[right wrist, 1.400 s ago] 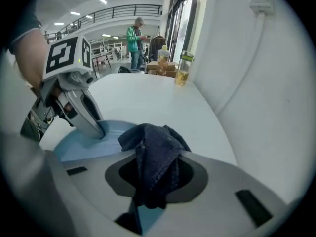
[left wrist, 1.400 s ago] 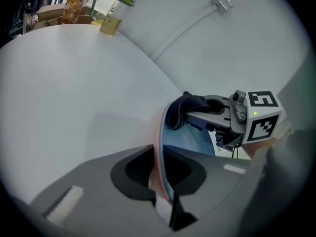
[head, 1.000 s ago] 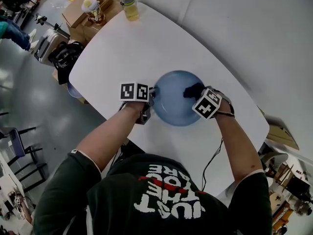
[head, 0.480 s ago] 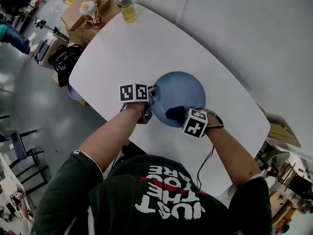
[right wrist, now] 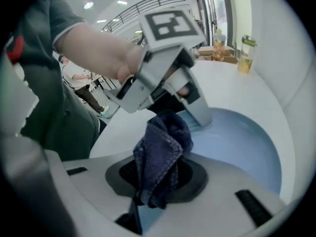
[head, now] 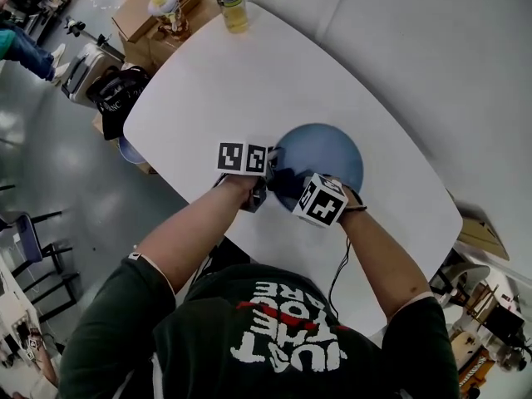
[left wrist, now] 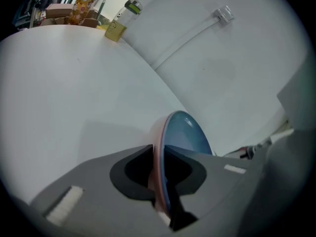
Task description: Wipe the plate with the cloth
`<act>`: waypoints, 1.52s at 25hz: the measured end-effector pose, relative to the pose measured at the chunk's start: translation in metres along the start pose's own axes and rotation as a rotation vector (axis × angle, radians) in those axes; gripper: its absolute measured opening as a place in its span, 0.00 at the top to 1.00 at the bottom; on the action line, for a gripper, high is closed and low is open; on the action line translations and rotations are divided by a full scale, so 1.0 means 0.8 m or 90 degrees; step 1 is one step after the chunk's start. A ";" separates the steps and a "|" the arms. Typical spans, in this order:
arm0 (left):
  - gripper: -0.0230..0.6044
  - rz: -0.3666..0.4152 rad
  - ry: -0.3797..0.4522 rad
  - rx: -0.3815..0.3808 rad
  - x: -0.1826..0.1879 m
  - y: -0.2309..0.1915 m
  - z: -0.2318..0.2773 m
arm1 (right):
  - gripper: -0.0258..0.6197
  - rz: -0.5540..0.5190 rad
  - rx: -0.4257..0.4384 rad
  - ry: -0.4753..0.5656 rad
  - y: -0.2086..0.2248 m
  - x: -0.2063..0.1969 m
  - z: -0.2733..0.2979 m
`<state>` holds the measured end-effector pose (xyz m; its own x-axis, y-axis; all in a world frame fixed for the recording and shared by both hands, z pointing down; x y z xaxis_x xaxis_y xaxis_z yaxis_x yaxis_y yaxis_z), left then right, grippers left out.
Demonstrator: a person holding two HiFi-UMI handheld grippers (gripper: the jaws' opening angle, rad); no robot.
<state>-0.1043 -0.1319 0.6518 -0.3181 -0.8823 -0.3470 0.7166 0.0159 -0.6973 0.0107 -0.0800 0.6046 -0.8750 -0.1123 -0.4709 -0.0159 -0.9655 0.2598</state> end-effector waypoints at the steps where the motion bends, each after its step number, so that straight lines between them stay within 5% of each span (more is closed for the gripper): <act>1: 0.89 0.011 -0.008 -0.003 -0.001 0.001 0.000 | 0.83 0.021 -0.002 0.013 0.010 -0.002 -0.015; 5: 0.90 0.039 -0.032 -0.013 -0.003 0.000 0.000 | 0.82 0.090 -0.110 0.053 0.075 -0.008 -0.065; 11: 0.90 0.050 -0.041 -0.014 -0.003 0.002 -0.001 | 0.82 0.055 -0.129 0.062 0.106 0.027 -0.012; 17: 0.90 0.084 -0.043 -0.006 0.013 -0.003 -0.002 | 0.82 0.092 -0.229 0.074 0.144 0.029 -0.024; 21: 0.90 0.076 -0.032 -0.009 0.017 -0.007 -0.002 | 0.83 0.109 -0.317 0.019 0.160 -0.001 -0.051; 25: 0.90 0.044 -0.013 -0.005 0.018 -0.011 -0.003 | 0.83 0.058 -0.379 -0.117 0.155 -0.047 -0.070; 30: 0.90 0.007 0.005 0.004 0.019 -0.016 -0.005 | 0.83 0.012 -0.313 -0.239 0.119 -0.087 -0.076; 35: 0.89 -0.018 0.025 0.017 0.018 -0.015 -0.003 | 0.83 -0.068 -0.144 -0.339 0.056 -0.098 -0.066; 38: 0.89 -0.034 0.044 0.025 0.017 -0.015 -0.003 | 0.83 -0.081 -0.032 -0.309 0.010 -0.081 -0.054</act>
<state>-0.1184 -0.1431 0.6537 -0.3977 -0.8465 -0.3540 0.7209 -0.0496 -0.6913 0.0882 -0.0907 0.6008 -0.9919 0.1184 -0.0468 -0.1250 -0.9758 0.1796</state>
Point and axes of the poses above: the fingertips, and each gripper's own axes: z forward along the fingers, y to its right, x out of its top, the point moved 8 cm from there along -z, backward along the fingers, and after that the axes turned 3 degrees about y, right-handed, at the moved point
